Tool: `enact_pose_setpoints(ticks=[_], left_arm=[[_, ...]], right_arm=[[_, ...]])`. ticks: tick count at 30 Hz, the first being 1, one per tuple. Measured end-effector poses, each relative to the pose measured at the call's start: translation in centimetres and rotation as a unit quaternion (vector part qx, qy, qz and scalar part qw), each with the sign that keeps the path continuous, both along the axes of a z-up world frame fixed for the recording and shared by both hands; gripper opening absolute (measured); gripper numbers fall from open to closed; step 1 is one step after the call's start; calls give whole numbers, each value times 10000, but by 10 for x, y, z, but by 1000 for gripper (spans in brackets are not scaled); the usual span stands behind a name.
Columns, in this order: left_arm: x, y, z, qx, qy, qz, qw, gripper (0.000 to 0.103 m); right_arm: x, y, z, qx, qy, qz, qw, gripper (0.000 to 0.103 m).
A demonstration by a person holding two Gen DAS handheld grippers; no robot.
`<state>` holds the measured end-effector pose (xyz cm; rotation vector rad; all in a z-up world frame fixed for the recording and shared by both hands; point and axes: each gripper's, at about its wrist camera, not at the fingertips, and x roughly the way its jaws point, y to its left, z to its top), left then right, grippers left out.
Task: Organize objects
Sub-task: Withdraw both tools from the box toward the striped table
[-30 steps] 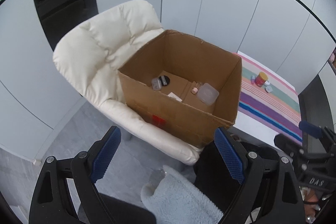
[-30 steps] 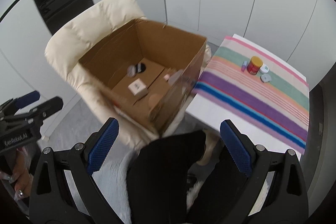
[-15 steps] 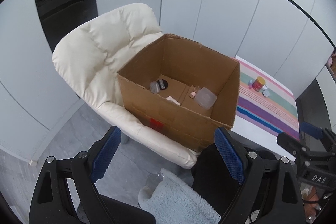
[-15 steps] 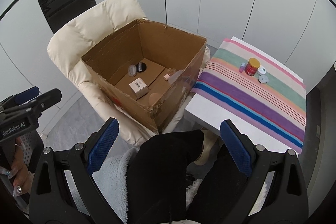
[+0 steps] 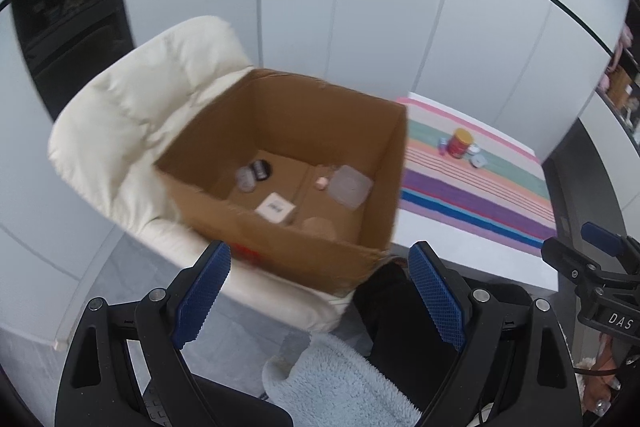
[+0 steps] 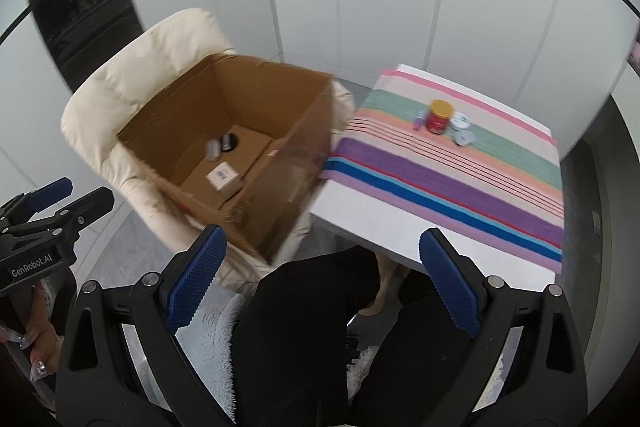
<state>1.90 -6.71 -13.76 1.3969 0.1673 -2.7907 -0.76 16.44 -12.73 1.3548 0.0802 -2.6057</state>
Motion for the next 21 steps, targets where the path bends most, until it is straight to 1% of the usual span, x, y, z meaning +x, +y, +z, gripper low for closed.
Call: enact_pose_setpoints(ticks=[6,10,14,18,21], left_arm=[[-28,54,-2,91,-37,-604,9981,92],[-41,95,-1,89,52,-956,9954,92],[-47,140,-3,73,95,-1415,9899,92],[-58,182,-11,-63,-10,-1845,9828,92],[-71,205,-14,-147,-35,-1905,9816,92]], right_arm=[[-2,55,0,9,-2,-688,9976,99],[1,98,-2,34,2,-1170,9931,99],[6,142,-6,-4,-33,-1639,9865,99],[12,180,-11,-61,-32,-2002,9797,99],[11,202,-18,-63,-40,-2149,9766,99]])
